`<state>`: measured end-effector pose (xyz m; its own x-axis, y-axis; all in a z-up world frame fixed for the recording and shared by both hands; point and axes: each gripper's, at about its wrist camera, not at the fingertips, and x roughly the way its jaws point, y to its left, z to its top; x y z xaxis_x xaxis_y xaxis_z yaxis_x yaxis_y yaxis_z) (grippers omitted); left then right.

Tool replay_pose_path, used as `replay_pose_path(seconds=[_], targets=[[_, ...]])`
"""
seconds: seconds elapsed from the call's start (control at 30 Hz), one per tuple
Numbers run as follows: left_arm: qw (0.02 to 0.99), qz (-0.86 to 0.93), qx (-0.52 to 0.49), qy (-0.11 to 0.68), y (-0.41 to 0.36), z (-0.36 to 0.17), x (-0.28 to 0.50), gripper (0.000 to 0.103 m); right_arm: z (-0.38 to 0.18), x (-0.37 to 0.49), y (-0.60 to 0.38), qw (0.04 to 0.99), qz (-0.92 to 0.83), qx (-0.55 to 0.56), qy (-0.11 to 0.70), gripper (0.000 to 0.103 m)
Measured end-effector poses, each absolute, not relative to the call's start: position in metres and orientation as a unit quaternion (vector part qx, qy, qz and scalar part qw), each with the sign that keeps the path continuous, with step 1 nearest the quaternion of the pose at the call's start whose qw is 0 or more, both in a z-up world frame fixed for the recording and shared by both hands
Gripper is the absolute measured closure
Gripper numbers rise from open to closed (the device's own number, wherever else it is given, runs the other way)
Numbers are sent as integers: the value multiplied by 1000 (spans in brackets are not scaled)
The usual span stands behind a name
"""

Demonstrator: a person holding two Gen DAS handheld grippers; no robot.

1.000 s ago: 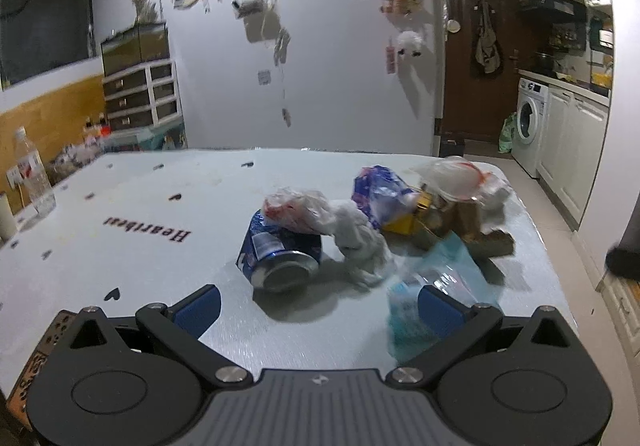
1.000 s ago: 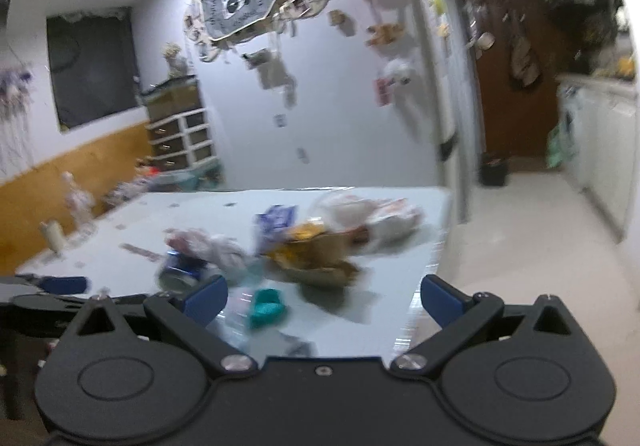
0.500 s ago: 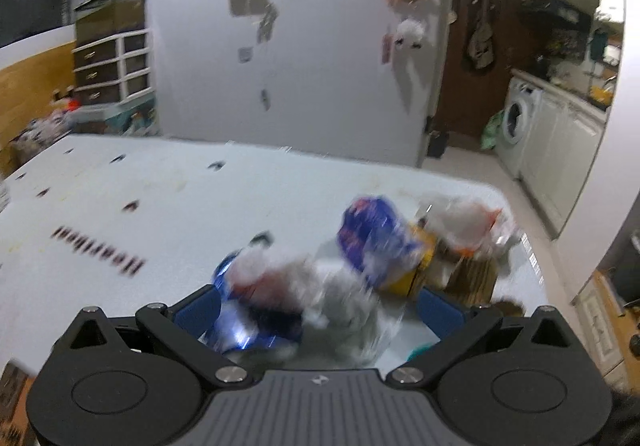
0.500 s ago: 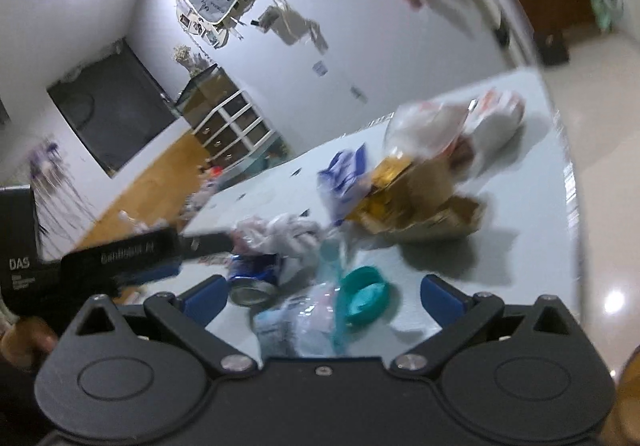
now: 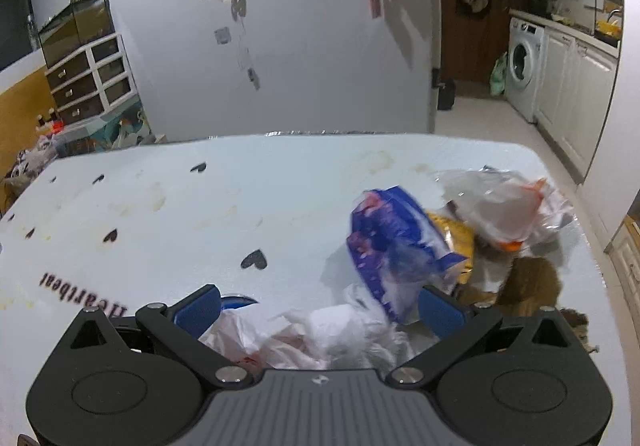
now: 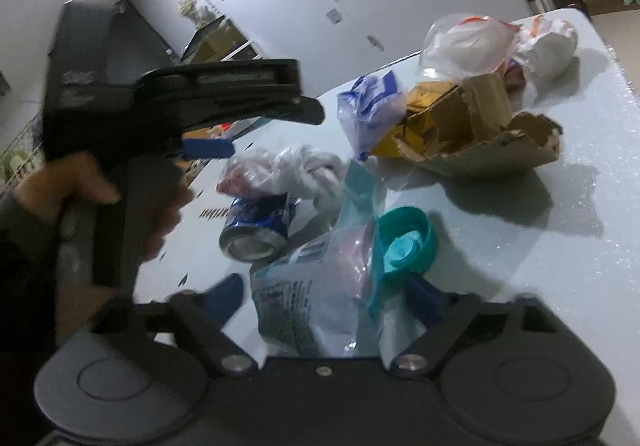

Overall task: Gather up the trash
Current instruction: 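Grasp the white plastic bag with left tool while right tool grasps clear snack bag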

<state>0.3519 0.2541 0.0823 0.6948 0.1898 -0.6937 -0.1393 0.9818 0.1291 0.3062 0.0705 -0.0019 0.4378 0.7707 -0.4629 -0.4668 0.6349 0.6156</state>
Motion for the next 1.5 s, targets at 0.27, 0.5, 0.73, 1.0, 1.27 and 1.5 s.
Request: replay_pose_path(seconds=[0.27, 0.5, 0.73, 1.0, 1.27, 1.5], targets=[[922, 42, 11, 384, 257, 84, 328, 1, -2, 301, 63, 818, 406, 169, 371, 54], [915, -40, -7, 401, 244, 82, 283, 4, 7, 292, 48, 823, 407, 162, 361, 57], [919, -64, -13, 388, 234, 81, 255, 12, 11, 278, 26, 839, 388, 138, 355, 58], [926, 15, -6, 378, 239, 70, 295, 26, 16, 267, 6, 850, 376, 130, 346, 58], [911, 17, 38, 410, 222, 40, 298, 52, 17, 266, -11, 857, 363, 132, 341, 58], [920, 53, 16, 388, 218, 38, 284, 65, 17, 266, -19, 862, 358, 122, 336, 59]])
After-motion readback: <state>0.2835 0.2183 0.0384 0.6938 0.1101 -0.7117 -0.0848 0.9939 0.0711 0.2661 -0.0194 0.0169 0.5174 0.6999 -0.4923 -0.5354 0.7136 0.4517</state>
